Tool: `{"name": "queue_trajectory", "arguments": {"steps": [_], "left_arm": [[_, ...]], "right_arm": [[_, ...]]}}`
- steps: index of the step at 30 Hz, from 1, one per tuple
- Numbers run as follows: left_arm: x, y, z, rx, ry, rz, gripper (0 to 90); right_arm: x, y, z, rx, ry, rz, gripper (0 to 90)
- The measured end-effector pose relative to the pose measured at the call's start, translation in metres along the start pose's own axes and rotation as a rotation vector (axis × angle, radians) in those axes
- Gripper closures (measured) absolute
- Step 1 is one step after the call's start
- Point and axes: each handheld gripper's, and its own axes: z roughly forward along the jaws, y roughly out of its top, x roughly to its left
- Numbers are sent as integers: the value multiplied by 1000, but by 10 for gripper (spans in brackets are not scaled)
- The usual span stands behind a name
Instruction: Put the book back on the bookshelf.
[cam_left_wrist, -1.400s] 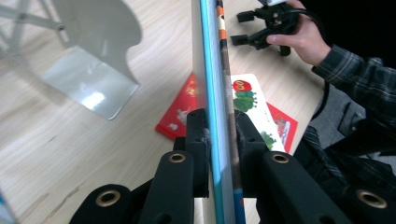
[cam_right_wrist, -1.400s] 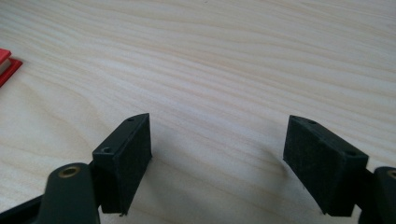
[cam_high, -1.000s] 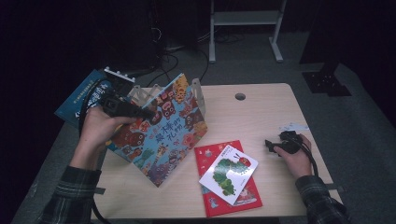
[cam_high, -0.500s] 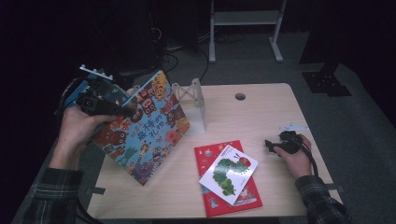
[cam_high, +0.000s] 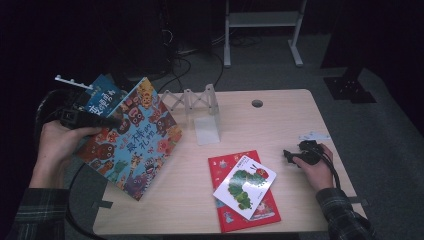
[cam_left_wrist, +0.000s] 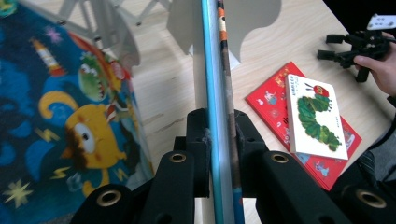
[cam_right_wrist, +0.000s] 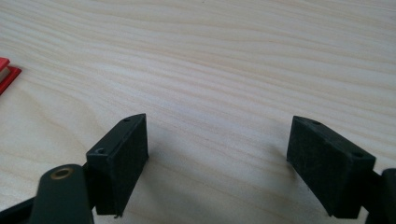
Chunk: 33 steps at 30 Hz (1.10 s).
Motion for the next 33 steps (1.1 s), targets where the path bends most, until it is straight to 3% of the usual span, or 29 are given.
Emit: {"name": "queue_trajectory", "arguments": {"steps": [7,20,33], "left_arm": [[17,-9,-9,-11,25,-51,800],[38,-26,-19,10,74,-109,800],[53,-23,-20,-24,104,-172,798]], "right_arm": [[0,0,0,1,0,-2,194],[0,0,0,1,-1,-2,194],[1,0,0,1,-1,-4,194]]}}
